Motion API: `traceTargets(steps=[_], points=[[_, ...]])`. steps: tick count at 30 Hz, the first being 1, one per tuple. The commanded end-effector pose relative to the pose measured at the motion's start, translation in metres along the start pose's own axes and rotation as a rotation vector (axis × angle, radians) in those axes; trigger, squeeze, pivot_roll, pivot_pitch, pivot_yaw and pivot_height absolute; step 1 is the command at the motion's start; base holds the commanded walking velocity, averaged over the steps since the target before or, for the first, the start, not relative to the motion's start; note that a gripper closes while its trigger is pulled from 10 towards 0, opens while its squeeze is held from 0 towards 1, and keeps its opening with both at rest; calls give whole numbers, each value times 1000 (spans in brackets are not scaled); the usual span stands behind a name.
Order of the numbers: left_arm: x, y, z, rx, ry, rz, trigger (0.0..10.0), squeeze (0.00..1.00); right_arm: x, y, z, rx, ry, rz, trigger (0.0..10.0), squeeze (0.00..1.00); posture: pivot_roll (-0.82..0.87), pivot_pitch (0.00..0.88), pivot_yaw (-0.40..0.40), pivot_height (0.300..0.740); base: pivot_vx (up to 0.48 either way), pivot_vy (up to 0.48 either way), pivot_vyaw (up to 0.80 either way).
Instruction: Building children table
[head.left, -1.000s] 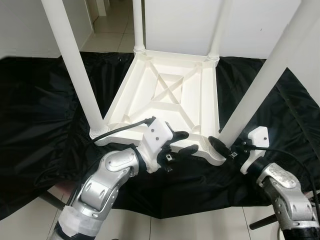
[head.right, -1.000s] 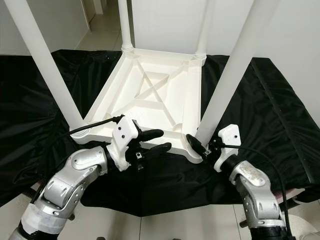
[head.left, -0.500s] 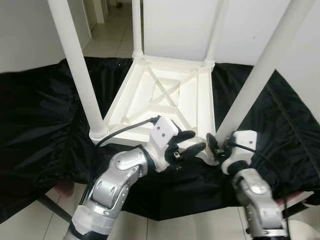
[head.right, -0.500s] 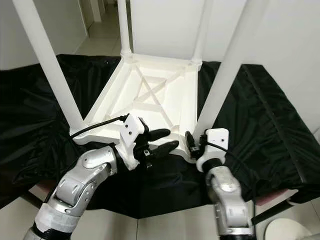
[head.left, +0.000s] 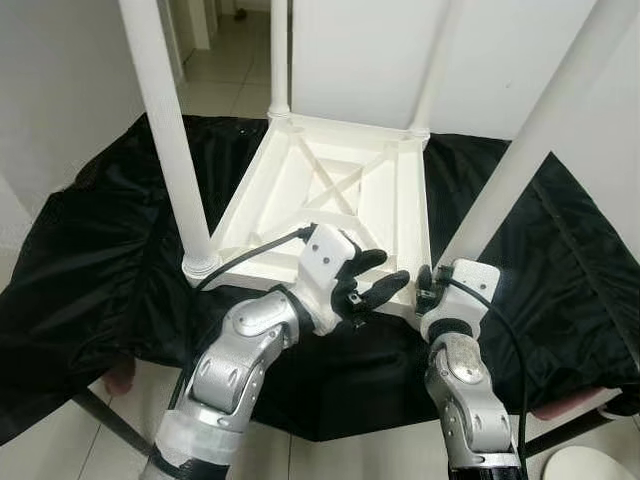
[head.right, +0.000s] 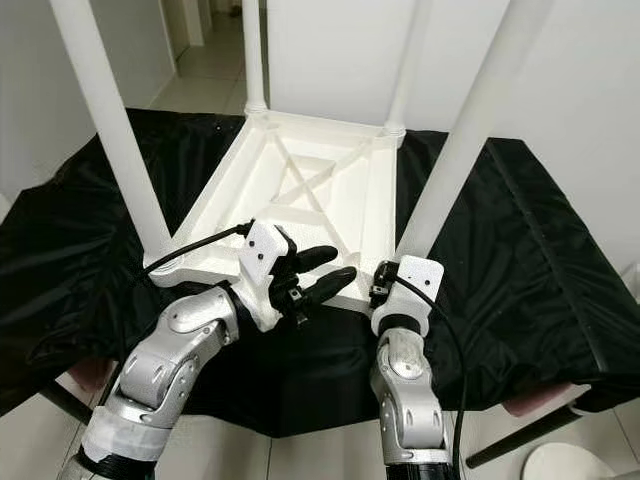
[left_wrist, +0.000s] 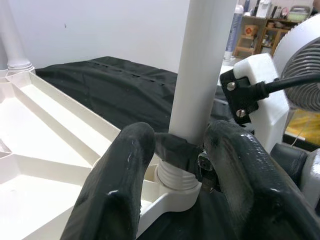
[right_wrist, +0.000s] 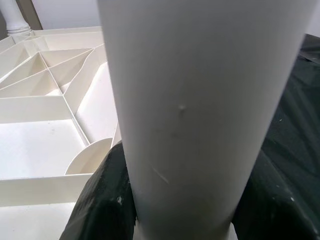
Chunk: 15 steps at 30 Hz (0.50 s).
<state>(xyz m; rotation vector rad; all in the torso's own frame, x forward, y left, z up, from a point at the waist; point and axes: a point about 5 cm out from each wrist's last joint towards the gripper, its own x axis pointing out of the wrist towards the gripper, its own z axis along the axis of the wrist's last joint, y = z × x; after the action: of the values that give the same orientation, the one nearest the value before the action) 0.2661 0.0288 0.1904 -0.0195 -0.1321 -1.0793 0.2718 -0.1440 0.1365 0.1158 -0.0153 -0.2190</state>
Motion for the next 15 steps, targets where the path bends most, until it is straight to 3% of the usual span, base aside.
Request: traceTargets(steps=[1, 6, 7, 15], points=[[0, 11, 2, 4, -16, 216, 10000, 0, -5, 10, -10, 56, 56, 36, 10000, 0, -4, 0, -30, 740, 0, 0, 0], [-2, 11, 2, 12, -23, 208, 10000, 0, -5, 6, -3, 20, 7, 67, 10000, 0, -6, 0, -36, 740, 0, 0, 0], [-3, 12, 1, 20, -18, 211, 10000, 0, -4, 2, 0, 20, -8, 80, 10000, 1000, -5, 0, -40, 740, 0, 0, 0], [-7, 14, 0, 30, -17, 234, 10000, 0, -3, -14, 9, 0, -45, 171, 10000, 1000, 7, 0, -54, 740, 0, 0, 0]])
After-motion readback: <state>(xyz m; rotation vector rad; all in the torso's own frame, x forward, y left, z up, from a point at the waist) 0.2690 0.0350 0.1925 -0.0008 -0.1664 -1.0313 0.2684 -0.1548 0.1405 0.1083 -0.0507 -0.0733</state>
